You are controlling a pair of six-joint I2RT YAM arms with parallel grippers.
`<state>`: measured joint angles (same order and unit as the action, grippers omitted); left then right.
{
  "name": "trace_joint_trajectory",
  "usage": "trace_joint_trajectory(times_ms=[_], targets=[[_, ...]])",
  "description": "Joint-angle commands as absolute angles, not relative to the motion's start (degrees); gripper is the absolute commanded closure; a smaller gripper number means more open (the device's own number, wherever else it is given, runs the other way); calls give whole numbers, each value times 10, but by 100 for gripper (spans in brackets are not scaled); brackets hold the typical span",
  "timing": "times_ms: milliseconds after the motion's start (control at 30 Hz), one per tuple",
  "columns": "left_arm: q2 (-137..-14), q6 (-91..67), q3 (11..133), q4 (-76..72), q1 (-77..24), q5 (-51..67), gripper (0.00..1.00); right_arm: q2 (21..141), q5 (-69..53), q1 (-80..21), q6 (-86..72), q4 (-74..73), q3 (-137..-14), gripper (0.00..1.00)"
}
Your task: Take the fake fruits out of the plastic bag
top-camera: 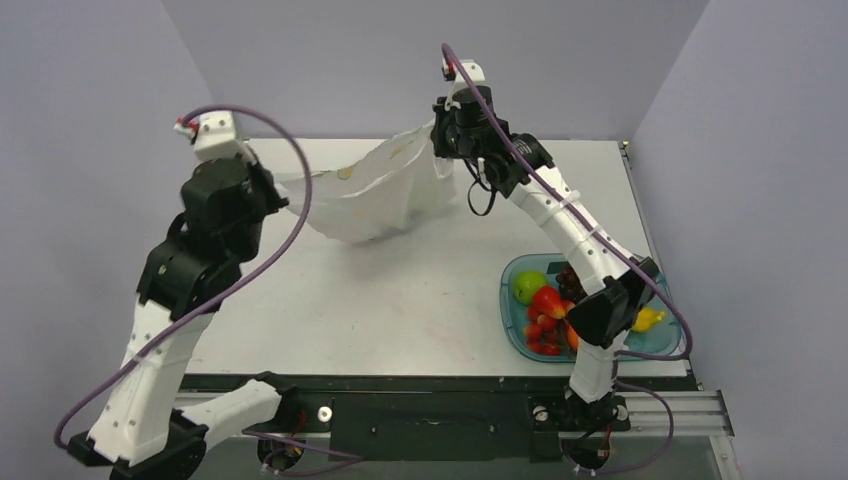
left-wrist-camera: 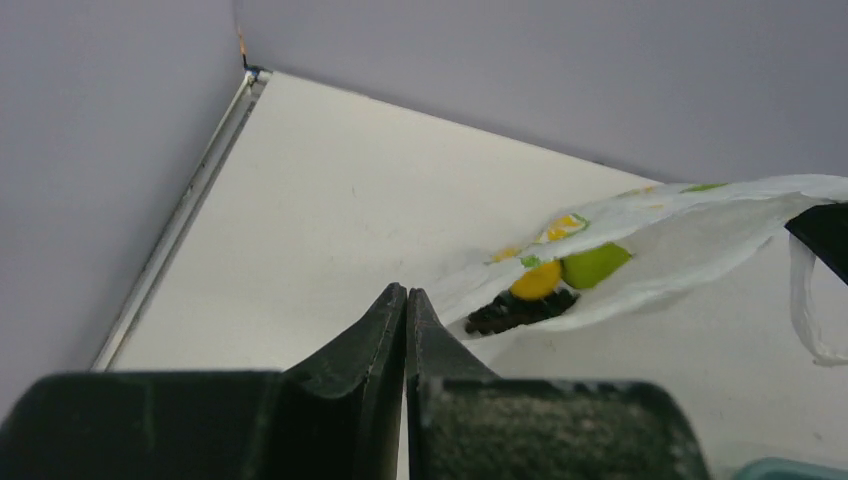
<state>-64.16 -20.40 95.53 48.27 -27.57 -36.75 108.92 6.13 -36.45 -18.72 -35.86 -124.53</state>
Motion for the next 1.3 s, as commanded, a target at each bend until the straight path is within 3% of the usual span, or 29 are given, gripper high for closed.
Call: trace_joint_trajectory(times_ms=[0,67,200,267,433,467,567,700,900,1067,1267], targets=[[-463,-256,842,504,-269,-316,100,944,29,-379,-198,-320,-1041,100],[-374,-311,671,507,-269,-235,100,900,21,-393,-205,-291,-919,100],[-217,-444,491,555,-270,-140,100,856,32,-434,-201,-274,-760,100],[-136,-495,456,573,-270,-107,100,849,61,-457,-198,-286,-723,100],[-93,-493,496,610,-273,-96,97,825,94,-486,-184,-306,-698,100],[-104,-482,521,614,-273,-93,84,818,101,-488,-181,-309,-699,100],[-145,-453,572,628,-277,-79,59,804,111,-490,-173,-319,-703,100],[-234,-380,668,646,-278,-44,55,796,117,-489,-162,-328,-703,98],[-416,-273,796,622,-279,39,54,783,110,-493,-160,-335,-700,87],[-539,-247,743,481,-282,125,54,769,115,-494,-162,-326,-690,81],[-627,-226,697,386,-344,39,49,751,106,-491,-169,-302,-662,70]])
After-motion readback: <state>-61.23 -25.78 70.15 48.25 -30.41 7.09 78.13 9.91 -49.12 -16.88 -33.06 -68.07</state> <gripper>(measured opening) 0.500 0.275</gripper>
